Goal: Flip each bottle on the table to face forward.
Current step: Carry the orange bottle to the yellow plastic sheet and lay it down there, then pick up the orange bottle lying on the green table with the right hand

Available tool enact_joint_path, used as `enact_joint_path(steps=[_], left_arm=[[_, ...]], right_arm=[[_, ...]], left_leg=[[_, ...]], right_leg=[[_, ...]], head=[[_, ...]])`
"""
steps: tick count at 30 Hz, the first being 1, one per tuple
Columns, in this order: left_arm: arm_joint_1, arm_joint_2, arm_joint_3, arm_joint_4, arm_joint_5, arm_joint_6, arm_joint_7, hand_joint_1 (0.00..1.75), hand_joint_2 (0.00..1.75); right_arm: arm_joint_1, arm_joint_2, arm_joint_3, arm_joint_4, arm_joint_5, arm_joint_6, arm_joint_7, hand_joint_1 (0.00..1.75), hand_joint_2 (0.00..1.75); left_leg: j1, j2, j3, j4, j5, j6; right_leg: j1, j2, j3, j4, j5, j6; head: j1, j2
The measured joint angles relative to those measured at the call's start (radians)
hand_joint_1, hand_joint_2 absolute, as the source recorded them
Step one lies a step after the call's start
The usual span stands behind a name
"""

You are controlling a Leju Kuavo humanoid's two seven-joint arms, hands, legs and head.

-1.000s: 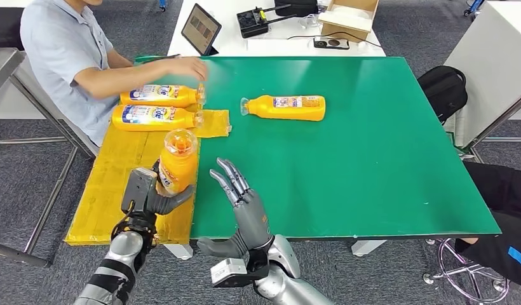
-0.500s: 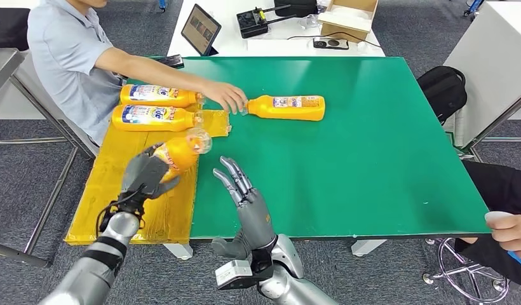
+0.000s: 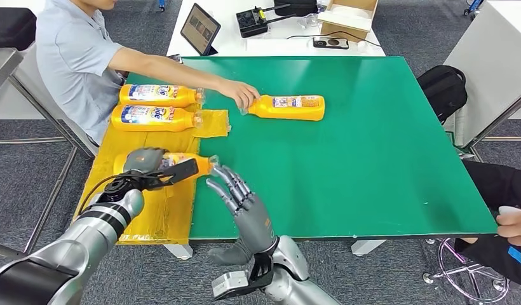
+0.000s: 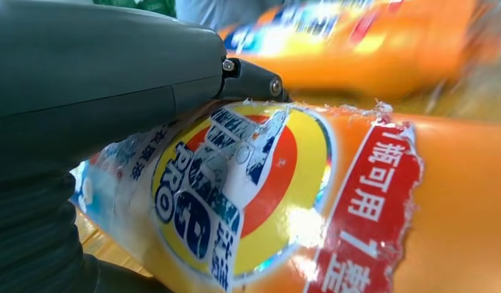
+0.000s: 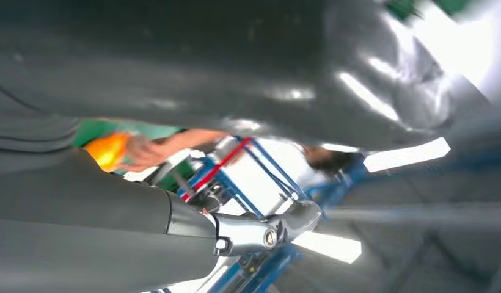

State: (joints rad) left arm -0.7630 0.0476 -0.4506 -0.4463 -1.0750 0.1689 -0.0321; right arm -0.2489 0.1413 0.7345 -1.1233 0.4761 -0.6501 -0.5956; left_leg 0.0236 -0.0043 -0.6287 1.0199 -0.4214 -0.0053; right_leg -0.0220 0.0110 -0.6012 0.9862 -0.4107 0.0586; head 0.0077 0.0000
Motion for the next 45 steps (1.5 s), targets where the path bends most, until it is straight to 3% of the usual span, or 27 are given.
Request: enact_joint_path(steps=[2, 4, 6, 12, 19, 23, 27, 33, 38, 45], left_arm=[[0.005, 0.024, 0.01, 0.013, 0.013, -0.014, -0.017, 0.44, 1.75], [0.012, 0.048, 0.032, 0.018, 0.044, -0.031, -0.058, 0.14, 1.75], [0.018, 0.066, 0.061, 0.02, 0.089, -0.071, -0.111, 0.0, 1.75], [0.018, 0.101, 0.139, 0.017, 0.194, -0.227, -0.261, 0.0, 1.75], [0.018, 0.116, 0.166, 0.012, 0.222, -0.255, -0.304, 0.0, 1.75], [0.038, 0.122, 0.193, -0.025, 0.333, -0.267, -0.376, 0.0, 1.75], [0.118, 0.123, 0.242, -0.15, 0.511, -0.264, -0.428, 0.0, 1.75], [0.282, 0.116, 0.322, -0.435, 0.683, -0.211, -0.445, 0.0, 1.75], [0.382, 0.071, 0.413, -0.65, 0.755, -0.079, -0.485, 0.0, 1.75], [0.446, 0.034, 0.472, -0.802, 0.76, -0.052, -0.486, 0.0, 1.75]], right_arm=[[0.017, -0.018, -0.048, 0.003, 0.106, 0.046, 0.079, 0.0, 0.0], [0.034, -0.038, -0.109, 0.004, 0.161, 0.083, 0.124, 0.0, 0.0], [0.043, -0.051, -0.169, 0.005, 0.18, 0.106, 0.13, 0.0, 0.0], [0.043, -0.06, -0.273, 0.043, 0.166, 0.145, 0.078, 0.0, 0.0], [0.038, -0.056, -0.303, 0.091, 0.157, 0.145, 0.053, 0.0, 0.0], [0.032, -0.056, -0.307, 0.111, 0.158, 0.118, 0.037, 0.0, 0.0], [0.022, -0.059, -0.316, 0.123, 0.179, 0.093, 0.053, 0.0, 1.75], [-0.025, -0.086, -0.339, 0.15, 0.296, 0.106, 0.203, 0.0, 1.75], [-0.101, -0.113, -0.366, 0.189, 0.414, 0.111, 0.315, 0.0, 1.75], [-0.14, -0.128, -0.378, 0.208, 0.449, 0.121, 0.347, 0.0, 1.75]], left_leg=[[0.0, 0.0, 0.0, 0.0, 0.0, 0.0], [0.0, 0.0, 0.0, 0.0, 0.0, 0.0], [0.0, 0.0, 0.001, 0.0, 0.0, 0.0], [0.0, -0.001, 0.007, 0.0, 0.0, 0.0], [0.0, -0.001, 0.008, 0.0, 0.0, 0.0], [0.0, -0.001, 0.008, 0.0, 0.0, 0.0], [0.0, 0.0, 0.007, 0.0, 0.0, 0.0], [-0.001, 0.0, 0.004, 0.0, 0.0, 0.0], [-0.001, 0.0, 0.004, 0.0, 0.0, 0.0], [-0.001, 0.0, 0.003, 0.0, 0.0, 0.0]], right_leg=[[0.0, 0.0, 0.0, 0.0, 0.0, 0.0], [0.0, 0.0, 0.001, 0.0, 0.0, 0.0], [0.0, 0.0, 0.003, 0.0, 0.0, 0.0], [0.0, 0.0, 0.008, 0.0, 0.0, 0.0], [0.0, 0.0, 0.009, 0.0, 0.0, 0.0], [0.0, 0.0, 0.009, 0.0, 0.0, 0.0], [0.0, 0.0, 0.007, 0.0, 0.0, 0.0], [-0.001, 0.0, 0.004, 0.0, 0.0, 0.0], [-0.001, 0.0, 0.004, 0.0, 0.0, 0.0], [0.0, 0.0, 0.003, 0.0, 0.0, 0.0]], head=[[0.0, 0.0], [0.0, 0.0], [0.0, 0.0], [0.0, 0.0], [0.0, 0.0], [0.0, 0.0], [0.0, 0.0], [0.0, 0.0], [0.0, 0.0], [0.0, 0.0]])
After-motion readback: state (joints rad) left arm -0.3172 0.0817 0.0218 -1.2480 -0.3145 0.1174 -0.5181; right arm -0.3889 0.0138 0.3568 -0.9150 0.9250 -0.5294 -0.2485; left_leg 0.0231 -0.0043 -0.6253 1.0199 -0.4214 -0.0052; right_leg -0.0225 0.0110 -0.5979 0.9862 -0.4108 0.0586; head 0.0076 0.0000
